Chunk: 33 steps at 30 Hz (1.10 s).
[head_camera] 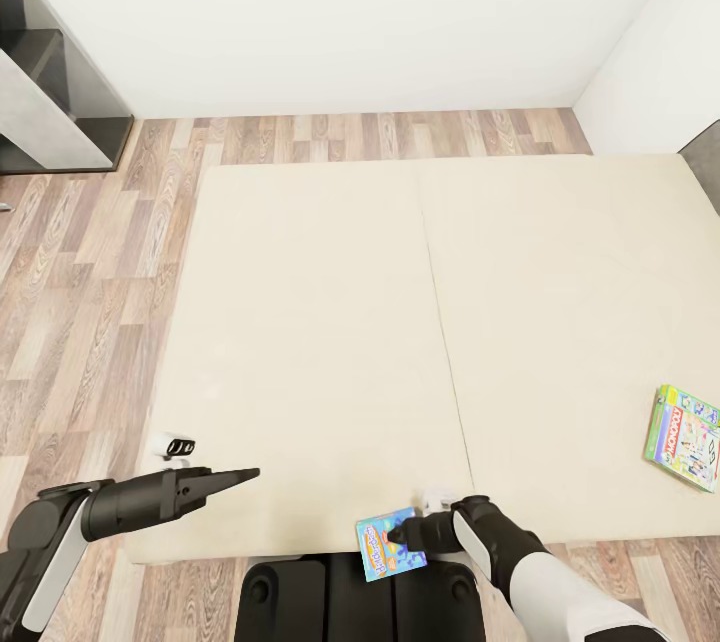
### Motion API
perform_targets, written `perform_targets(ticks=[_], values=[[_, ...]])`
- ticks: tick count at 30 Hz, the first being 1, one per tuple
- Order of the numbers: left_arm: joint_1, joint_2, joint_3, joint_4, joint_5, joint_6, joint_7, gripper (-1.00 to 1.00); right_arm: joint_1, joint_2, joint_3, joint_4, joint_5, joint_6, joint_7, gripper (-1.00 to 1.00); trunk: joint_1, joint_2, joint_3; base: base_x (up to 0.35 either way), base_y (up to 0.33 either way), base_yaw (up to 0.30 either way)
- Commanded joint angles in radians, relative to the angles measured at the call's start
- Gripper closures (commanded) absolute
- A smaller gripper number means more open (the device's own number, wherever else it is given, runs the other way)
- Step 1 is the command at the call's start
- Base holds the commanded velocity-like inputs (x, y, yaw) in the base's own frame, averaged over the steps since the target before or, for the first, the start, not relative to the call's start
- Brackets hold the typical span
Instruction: Put all the toys in the child's room - the three board games (two on the bed and one on the table), the two jigsaw puzzles on the table, and the tennis ball on the table - inside the toy box on the table in the child's room.
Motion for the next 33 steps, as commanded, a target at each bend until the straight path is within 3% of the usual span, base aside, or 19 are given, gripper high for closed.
perform_targets(ticks=[1, 11, 33], values=[[0.0, 0.0, 0.0, 0.0, 0.001, 0.011, -0.002, -1.0, 0.0, -0.001, 0.007, -0.001, -0.01, 0.005, -0.002, -1.0, 0.001, -0.001, -0.001, 0.0, 0.0, 0.0], [0.001, 0.0, 0.049, 0.0, 0.004, 0.012, -0.004, -1.0, 0.0, 0.004, 0.007, 0.0, -0.011, 0.006, -0.002, -1.0, 0.001, -0.001, -0.001, 0.0, 0.0, 0.0], [0.001, 0.0, 0.054, 0.0, 0.005, 0.013, -0.004, -1.0, 0.0, 0.003, 0.008, 0.001, -0.012, 0.051, -0.008, -1.0, 0.001, -0.001, -0.001, 0.0, 0.0, 0.0]])
